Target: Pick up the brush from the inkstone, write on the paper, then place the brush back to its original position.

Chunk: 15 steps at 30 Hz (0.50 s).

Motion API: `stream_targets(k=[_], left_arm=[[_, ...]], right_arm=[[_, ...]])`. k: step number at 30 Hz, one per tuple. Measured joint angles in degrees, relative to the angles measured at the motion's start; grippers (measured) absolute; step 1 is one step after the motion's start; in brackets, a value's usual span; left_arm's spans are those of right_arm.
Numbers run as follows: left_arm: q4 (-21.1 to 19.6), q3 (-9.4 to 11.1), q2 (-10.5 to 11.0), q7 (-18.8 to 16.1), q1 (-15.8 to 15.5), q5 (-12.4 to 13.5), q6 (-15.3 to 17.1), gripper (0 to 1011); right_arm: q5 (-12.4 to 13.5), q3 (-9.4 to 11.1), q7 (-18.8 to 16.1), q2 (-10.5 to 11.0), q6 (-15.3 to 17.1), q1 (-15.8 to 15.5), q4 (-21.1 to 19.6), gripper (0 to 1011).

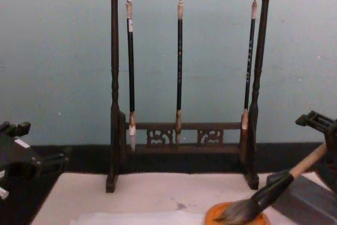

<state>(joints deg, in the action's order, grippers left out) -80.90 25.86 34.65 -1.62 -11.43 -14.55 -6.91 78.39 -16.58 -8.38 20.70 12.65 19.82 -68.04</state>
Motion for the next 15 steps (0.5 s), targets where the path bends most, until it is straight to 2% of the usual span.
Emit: stream_targets(k=[2, 7, 12, 14, 15], left_arm=[[0.0, 0.0, 0.0, 0.0, 0.0, 0.0, 0.0, 1010], [0.0, 0.0, 0.0, 0.0, 0.0, 0.0, 0.0, 1010], [0.0, 0.0, 0.0, 0.0, 0.0, 0.0, 0.0, 1010], [0.0, 0.0, 0.0, 0.0, 0.0, 0.0, 0.0, 1010], [0.0, 0.0, 0.0, 0.0, 0.0, 0.0, 0.0, 1010]], right_arm=[[0.0, 0.0, 0.0, 0.0, 0.0, 0.0, 0.0, 1000], [0.5, -0.1, 0.7, 0.6, 0.0, -0.5, -1.0, 1000], [1.8, 0.1, 3.3, 1.9, 0.1, -2.3, -4.2, 1000], [2.7, 0.5, 6.0, 3.3, 0.2, -4.3, -7.5, 1000], [2.7, 0.5, 6.0, 3.3, 0.2, -4.3, -7.5, 1000]])
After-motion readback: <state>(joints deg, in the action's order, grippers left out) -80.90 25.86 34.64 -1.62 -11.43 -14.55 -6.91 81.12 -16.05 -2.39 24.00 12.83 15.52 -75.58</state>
